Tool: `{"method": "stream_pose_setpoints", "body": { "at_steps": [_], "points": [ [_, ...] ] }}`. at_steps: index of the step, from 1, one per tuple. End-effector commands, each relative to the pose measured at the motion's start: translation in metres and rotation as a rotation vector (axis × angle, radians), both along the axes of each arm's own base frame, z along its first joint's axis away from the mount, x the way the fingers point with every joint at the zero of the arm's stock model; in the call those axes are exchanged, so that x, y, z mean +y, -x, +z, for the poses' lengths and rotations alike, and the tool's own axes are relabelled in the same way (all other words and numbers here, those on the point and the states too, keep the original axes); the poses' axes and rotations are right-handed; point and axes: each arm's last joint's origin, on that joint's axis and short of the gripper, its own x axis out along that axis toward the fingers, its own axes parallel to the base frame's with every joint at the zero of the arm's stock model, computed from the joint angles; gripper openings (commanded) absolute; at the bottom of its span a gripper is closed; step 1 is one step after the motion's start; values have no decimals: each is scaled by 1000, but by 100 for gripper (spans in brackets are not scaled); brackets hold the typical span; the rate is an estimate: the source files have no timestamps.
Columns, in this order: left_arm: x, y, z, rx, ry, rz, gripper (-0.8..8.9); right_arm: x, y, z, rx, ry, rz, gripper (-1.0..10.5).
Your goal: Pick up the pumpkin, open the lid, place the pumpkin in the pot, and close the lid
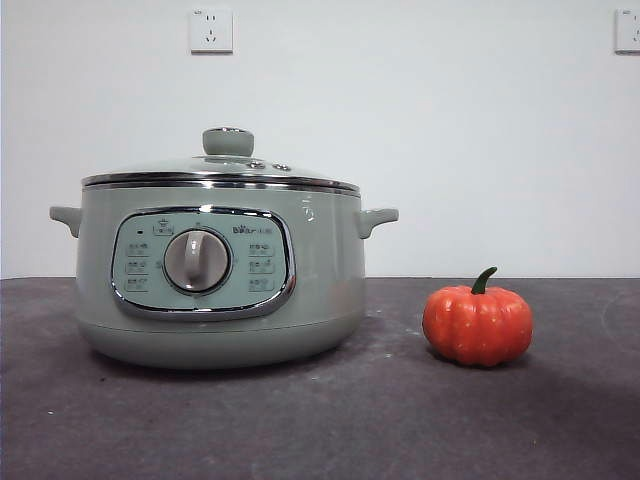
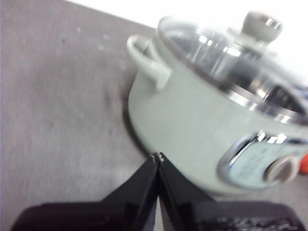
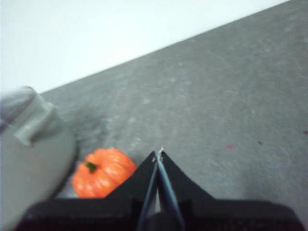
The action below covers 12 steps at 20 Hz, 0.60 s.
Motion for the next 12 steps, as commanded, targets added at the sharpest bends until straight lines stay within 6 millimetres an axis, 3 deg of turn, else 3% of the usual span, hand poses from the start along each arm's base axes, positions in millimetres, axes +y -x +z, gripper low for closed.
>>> {"method": "stream_pose_setpoints", "body": {
  "at_steps": [1,7,12],
  "points": [
    [0,3,18,-34,9,1,-8,1,2,18,-7,-35,14,-12],
    [-1,9,52,-28,8,-21,-8,2,2,57,84,-19,67,-12],
    [-3,10,77,22,-6,-117,-8,6,-2,103,153,23,182,-12]
  ]
}}
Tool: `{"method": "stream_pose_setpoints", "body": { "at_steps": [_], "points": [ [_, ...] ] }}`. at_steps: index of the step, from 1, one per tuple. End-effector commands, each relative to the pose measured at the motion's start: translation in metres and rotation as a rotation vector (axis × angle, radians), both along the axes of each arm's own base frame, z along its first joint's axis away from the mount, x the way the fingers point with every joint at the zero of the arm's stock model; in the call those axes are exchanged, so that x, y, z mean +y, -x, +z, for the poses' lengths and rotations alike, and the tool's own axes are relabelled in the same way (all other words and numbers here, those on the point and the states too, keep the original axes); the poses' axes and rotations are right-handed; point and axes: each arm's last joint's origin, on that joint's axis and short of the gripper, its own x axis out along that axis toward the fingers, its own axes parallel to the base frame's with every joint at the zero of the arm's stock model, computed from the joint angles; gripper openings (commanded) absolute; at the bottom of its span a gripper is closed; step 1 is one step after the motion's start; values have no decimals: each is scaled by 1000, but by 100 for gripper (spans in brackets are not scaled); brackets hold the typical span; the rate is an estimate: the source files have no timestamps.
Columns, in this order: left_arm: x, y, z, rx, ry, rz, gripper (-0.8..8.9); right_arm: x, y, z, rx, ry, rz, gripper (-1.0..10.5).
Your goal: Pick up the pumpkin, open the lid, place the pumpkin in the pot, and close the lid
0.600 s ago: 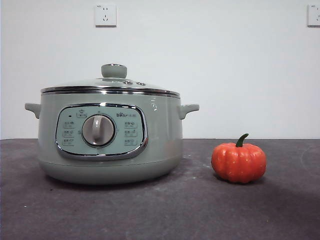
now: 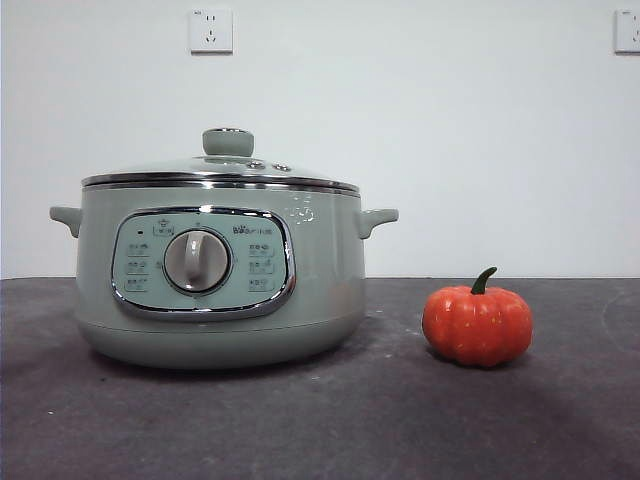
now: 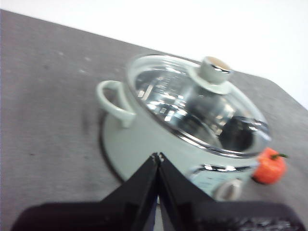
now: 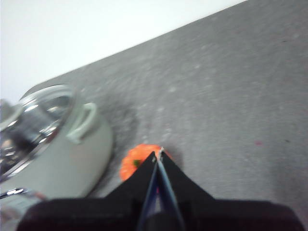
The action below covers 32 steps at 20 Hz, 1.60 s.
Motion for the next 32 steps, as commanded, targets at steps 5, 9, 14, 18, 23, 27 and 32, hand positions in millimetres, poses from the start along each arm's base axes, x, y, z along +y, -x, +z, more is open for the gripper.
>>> {"method": "stream_pose_setpoints", "body": {
  "at_steps": [5,9,14,18,23,27,32],
  "points": [
    [-3,-2,31,50,-76,-160,-8,7,-8,63,70,123,224,-12],
    [-4,-4,50,90,-111,-249,-8,12,-13,92,144,174,365,-12],
    [-6,-5,68,153,-128,-342,-8,15,-18,108,223,231,468,-12],
    [-6,-3,79,203,-147,-369,-8,17,-20,105,293,265,514,-12],
    [-6,-2,83,201,-149,-364,136,18,-21,105,288,268,518,39],
    [-6,-2,83,201,-148,-361,815,18,-22,106,290,246,502,753],
    [-6,-2,83,201,-148,-361,815,21,-28,104,308,246,522,756]
  ]
}}
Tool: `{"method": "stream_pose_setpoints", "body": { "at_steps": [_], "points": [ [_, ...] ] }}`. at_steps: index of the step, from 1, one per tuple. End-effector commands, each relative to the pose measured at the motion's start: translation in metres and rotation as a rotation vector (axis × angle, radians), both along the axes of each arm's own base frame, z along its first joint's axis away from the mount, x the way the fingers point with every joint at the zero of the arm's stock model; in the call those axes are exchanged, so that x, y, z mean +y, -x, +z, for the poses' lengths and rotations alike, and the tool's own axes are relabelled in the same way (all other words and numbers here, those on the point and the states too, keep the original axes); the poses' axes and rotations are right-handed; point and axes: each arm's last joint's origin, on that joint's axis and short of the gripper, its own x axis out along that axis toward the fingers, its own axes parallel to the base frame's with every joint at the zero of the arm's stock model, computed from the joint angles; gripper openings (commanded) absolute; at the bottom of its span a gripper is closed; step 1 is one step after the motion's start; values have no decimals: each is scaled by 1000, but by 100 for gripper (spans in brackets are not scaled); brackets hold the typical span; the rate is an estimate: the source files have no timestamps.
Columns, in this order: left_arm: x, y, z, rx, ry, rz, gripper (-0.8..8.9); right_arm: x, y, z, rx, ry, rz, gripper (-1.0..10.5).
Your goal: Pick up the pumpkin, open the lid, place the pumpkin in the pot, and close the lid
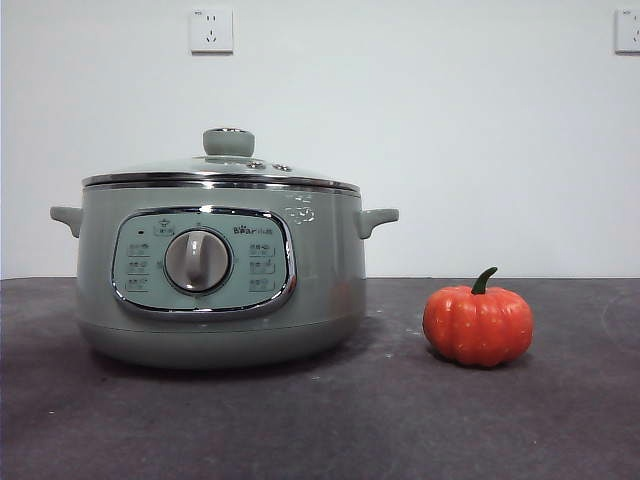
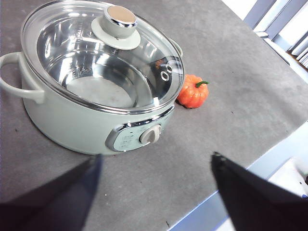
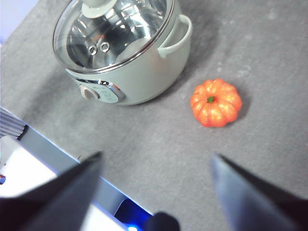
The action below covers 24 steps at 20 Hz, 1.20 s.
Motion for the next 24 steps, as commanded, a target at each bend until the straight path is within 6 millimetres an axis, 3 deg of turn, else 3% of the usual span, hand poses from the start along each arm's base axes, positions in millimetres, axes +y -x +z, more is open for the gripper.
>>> {"method": "stream_pose_setpoints", "body": {
  "at_steps": [1,8,15,19,24],
  "points": [
    [0,0,1,-15,-8,-6,815,2,-4,-1,7,-1,8,756],
    [0,0,1,-12,-6,-5,815,26,-56,-21,53,112,19,756],
    [0,0,1,-13,-6,-5,814,69,-119,-73,136,275,43,756],
    [0,0,1,-12,-6,-5,814,88,-143,-103,146,352,41,756],
    [0,0,0,-12,-6,-5,814,99,-163,-135,173,413,31,756]
  ]
}}
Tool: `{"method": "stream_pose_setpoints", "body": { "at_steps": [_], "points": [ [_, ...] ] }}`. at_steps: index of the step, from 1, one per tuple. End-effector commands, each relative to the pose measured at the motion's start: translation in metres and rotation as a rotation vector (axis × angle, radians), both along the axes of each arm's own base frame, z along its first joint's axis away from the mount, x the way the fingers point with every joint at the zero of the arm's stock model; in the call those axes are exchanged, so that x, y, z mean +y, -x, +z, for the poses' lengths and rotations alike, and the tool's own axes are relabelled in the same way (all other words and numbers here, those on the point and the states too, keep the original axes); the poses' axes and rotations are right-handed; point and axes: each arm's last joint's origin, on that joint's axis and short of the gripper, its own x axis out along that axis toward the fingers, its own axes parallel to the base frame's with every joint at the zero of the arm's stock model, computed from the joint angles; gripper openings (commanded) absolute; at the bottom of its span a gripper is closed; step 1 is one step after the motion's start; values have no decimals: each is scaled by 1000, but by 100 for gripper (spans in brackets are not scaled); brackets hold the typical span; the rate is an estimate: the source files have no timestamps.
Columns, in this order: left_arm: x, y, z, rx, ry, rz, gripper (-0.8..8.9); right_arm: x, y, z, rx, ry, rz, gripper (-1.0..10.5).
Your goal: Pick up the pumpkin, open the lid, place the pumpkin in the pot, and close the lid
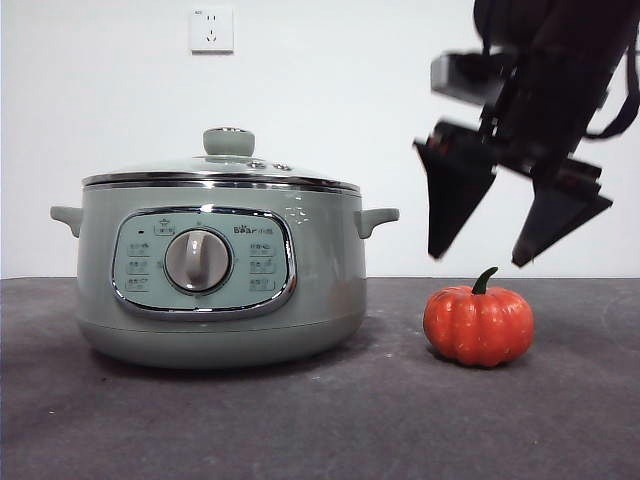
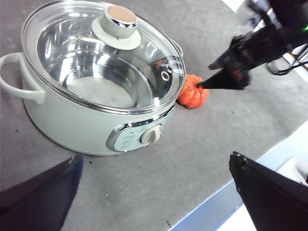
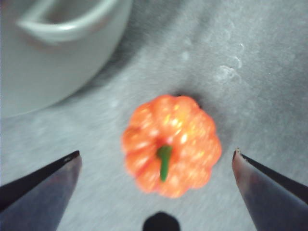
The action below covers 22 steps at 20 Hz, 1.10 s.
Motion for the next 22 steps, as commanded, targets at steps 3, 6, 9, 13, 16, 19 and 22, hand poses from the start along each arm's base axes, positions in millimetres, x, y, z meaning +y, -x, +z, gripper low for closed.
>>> {"method": "stream_pose_setpoints", "body": {
  "at_steps": [3,6,9,13,16,19,22],
  "points": [
    [0,0,0,-10,-4,-3,814,6,-12,-26,44,38,4,756],
    [0,0,0,-10,-4,-2,814,8,-18,-41,76,49,5,756],
    [0,0,0,-9,-4,-2,814,9,-20,-49,93,58,3,701],
    [0,0,0,-10,-4,-2,814,9,-20,-49,103,48,-17,71],
    [0,0,0,-11,-15,11,814,9,-20,-48,103,42,-27,-10],
    [2,-3,1,-21,-55,61,814,7,-15,-32,61,18,-37,-10],
    [1,-14,4,-53,-51,53,814,2,-3,2,-21,-32,-55,-10]
  ]
}}
